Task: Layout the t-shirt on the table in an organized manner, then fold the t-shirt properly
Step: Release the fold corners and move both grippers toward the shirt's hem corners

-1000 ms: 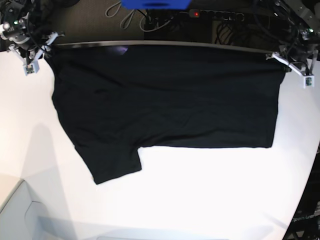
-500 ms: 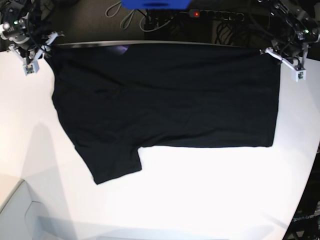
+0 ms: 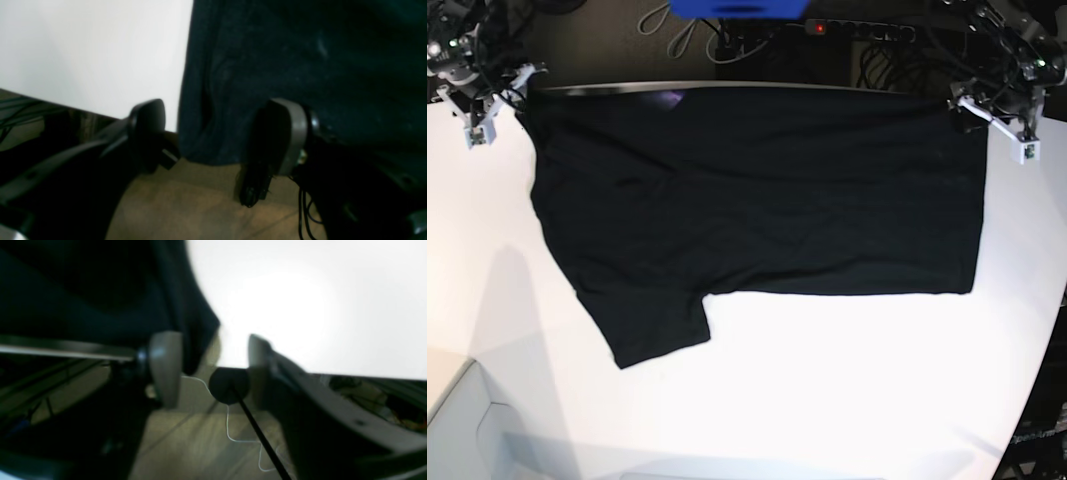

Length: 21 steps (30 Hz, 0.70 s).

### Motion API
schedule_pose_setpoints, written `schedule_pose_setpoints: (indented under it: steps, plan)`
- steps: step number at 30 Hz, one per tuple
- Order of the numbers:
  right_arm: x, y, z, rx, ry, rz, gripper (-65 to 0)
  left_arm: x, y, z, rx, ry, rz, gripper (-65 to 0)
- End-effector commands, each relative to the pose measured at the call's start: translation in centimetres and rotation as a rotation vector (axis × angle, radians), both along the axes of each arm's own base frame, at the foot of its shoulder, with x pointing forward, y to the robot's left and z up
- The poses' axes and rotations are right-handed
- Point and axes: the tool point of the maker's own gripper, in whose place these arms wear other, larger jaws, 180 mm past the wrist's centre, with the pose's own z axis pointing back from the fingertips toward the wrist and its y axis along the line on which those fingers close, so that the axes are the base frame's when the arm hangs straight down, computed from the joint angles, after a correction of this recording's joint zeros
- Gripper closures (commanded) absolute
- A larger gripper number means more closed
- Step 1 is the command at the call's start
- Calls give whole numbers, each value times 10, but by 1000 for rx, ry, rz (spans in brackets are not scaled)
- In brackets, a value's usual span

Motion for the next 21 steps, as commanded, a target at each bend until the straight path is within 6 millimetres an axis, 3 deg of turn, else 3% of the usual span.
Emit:
schedule_pose_setpoints:
  steps: [1, 4, 14, 17, 21]
  plan:
    - [6, -4, 9, -16, -32, 7, -374, 8, 7, 13, 29, -42, 0, -445]
    - [3, -19, 20, -54, -53, -32, -421, 16, 10, 31, 77, -81, -11, -447]
    - [6, -77, 66, -170, -180, -211, -426, 63, 20, 90, 163, -266, -29, -448]
    - [19, -79, 74, -172, -218, -211, -426, 86, 24, 108, 174, -333, -26, -449]
    - [61, -54, 78, -134, -280, -116, -426, 116, 30, 114, 175, -355, -18, -449]
